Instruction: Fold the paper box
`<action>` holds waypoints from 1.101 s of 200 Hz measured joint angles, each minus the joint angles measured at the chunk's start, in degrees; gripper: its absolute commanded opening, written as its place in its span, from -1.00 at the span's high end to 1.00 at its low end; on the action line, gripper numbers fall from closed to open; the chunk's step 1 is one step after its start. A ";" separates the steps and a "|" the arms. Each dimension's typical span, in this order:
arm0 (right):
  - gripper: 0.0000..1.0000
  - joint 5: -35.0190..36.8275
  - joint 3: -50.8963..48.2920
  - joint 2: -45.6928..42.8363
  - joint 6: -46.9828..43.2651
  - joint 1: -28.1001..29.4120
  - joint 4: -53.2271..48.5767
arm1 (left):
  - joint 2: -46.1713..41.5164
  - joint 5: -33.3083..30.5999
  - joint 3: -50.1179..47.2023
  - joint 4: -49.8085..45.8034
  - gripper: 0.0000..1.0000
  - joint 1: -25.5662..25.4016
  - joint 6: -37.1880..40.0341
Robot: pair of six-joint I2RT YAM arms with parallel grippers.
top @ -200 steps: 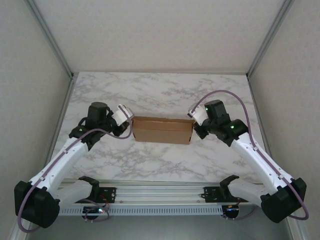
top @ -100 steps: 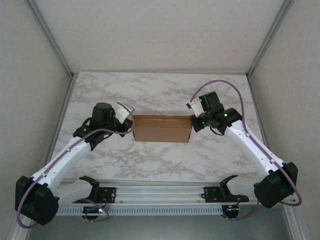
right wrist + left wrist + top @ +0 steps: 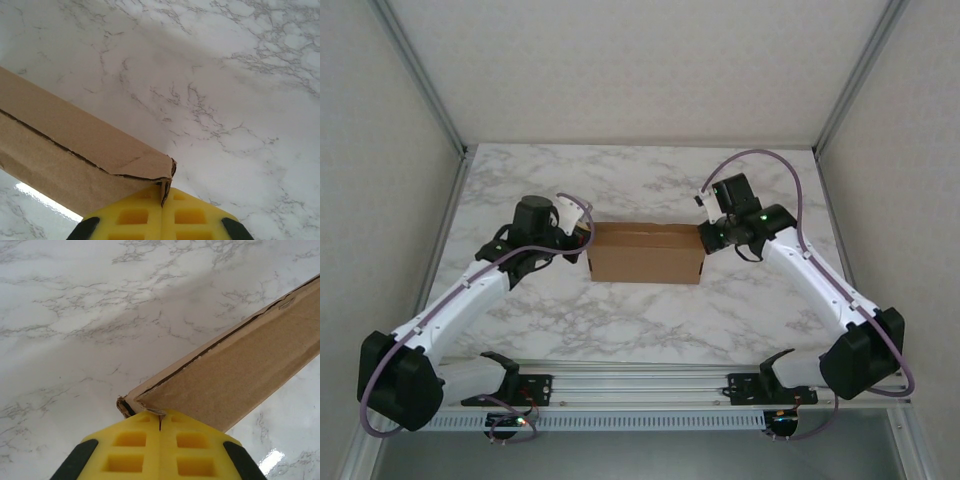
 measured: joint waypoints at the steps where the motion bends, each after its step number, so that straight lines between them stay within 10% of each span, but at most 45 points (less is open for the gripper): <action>1: 1.00 0.02 0.07 0.04 0.15 0.00 -0.07 | 0.00 -0.07 0.02 0.00 1.00 -0.02 0.00; 220: 1.00 2.91 0.04 2.27 17.66 0.42 3.50 | -1.70 -4.48 -2.16 2.67 1.00 -2.38 -7.89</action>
